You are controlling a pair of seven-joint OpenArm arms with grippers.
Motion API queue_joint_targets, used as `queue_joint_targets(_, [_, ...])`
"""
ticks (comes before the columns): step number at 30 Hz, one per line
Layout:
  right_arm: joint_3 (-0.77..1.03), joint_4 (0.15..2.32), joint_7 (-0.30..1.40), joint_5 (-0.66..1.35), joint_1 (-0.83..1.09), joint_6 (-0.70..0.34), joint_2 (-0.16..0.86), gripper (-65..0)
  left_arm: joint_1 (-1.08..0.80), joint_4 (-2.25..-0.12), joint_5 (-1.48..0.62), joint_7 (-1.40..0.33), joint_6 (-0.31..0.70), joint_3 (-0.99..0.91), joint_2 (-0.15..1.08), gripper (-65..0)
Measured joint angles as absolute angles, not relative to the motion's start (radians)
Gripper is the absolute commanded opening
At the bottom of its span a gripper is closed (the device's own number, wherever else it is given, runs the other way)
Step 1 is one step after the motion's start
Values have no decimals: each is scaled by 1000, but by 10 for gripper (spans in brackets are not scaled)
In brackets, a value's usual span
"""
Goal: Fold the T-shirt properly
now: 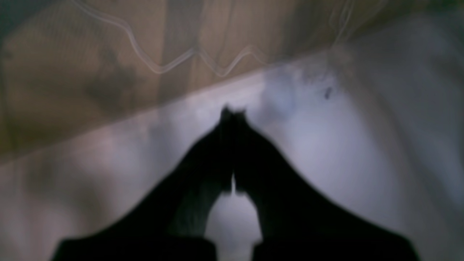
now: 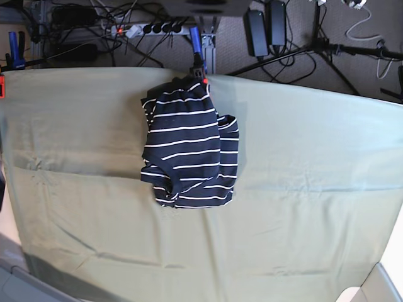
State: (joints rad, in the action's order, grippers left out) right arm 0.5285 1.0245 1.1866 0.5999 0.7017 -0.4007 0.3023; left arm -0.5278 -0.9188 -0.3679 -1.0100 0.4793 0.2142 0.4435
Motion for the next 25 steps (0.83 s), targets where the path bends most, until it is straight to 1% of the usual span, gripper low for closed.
queue_joint_targets(3, [424, 892, 1155, 536, 592, -392, 302, -650, -399, -731, -361, -1008, 479, 213, 406, -650])
queue_joint_targets(7, [251, 719, 1116, 433, 424, -362, 298, -650, -229, -548, -313, -991, 486, 227, 349, -650])
queue_joint_targets(12, [102, 502, 1131, 426, 243, -334, 270, -650, -68, -378, -293, -1003, 487, 390, 303, -650])
queue_joint_targets(15, [80, 410, 1131, 422, 164, -326, 236, -650, 6, -334, -286, -1012, 482, 520, 282, -650])
queue_joint_targets(18, [79, 381, 1127, 432, 120, -326, 205, -650, 73, -336, -311, -998, 475, 624, 245, -650])
queue_joint_targets(19, [79, 380, 1127, 432, 107, -325, 201, -650, 92, -337, -327, -995, 456, 648, 229, -650])
queue_joint_targets(22, [79, 381, 1127, 427, 65, -326, 193, -650, 128, -339, -346, -994, 437, 682, 193, -650])
queue_joint_targets(25, [79, 385, 1126, 426, 35, -325, 182, -650, 126, -338, -343, -993, 435, 681, 183, -650])
